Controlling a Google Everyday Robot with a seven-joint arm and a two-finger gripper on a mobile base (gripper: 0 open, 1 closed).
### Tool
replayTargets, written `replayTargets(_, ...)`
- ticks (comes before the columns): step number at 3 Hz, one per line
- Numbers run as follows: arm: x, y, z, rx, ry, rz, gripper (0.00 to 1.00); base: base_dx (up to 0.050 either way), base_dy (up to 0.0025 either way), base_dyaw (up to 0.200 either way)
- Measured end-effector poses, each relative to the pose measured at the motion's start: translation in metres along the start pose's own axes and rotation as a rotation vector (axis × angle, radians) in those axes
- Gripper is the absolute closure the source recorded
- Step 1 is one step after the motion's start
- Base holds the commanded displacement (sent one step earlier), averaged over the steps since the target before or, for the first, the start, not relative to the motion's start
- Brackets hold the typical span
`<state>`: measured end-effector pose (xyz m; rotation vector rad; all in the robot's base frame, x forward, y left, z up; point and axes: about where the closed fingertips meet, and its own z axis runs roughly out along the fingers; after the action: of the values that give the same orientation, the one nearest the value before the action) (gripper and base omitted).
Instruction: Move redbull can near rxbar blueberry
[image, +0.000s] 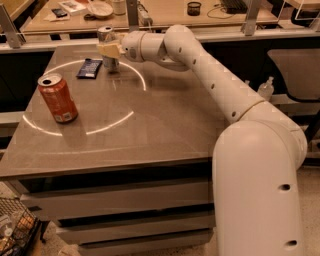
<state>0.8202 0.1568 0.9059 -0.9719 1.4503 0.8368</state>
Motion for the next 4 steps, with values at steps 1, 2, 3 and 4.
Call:
replayTargets(1,-0.013,0.015,0.017,-0.086,-0.020,-0.003,1.00,0.000,0.00000,0.000)
replayTargets(2,-0.015,0.029,0.033,-0.165,-0.004,0.001,1.00,0.000,0.00000,0.000)
replayTargets(3,-0.003,0.040,0.042,-0.213,0.060,0.021,1.00,0.000,0.00000,0.000)
replayTargets(4,0.011,0.044,0.043,-0.231,0.109,0.046,1.00,0.000,0.00000,0.000)
